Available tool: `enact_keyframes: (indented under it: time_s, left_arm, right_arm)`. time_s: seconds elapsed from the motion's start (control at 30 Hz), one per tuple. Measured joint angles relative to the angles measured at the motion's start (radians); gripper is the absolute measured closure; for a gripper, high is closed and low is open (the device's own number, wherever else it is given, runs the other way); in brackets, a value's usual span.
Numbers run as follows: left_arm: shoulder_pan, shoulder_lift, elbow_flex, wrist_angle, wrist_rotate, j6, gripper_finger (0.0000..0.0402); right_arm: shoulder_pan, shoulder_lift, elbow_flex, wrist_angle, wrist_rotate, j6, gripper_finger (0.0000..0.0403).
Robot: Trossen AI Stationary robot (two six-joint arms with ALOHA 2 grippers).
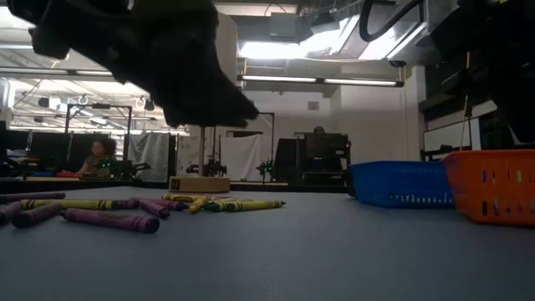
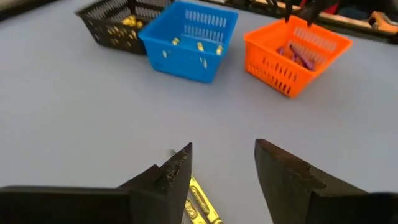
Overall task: Sort crayons
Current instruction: Put the green crayon into the blue bin
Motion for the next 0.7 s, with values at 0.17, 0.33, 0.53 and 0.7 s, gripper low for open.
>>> enact_keyframes:
  time_s: [0.17,0.33,0.53,0.7]
  left_arm:
    - [0.0,0.095,0.044,0.012,0.02,0.015,0.0254]
    - [0.0,0.187,0.115,0.009,0.052,0.109,0.0261]
    - [0.005,0.227,0.145,-0.001,-0.023,0.132,0.0261]
    - [0.006,0.227,0.145,-0.051,-0.042,0.13,0.0261]
  right_arm:
    - [0.0,0.0,0.0,0.001,0.0,-0.001,0.026]
    - [0.0,0.0,0.0,0.002,0.0,-0.001,0.026]
    - [0.0,0.0,0.0,0.005,0.0,-0.001,0.026]
    - [0.0,0.0,0.0,0.007,0.0,-0.001,0.026]
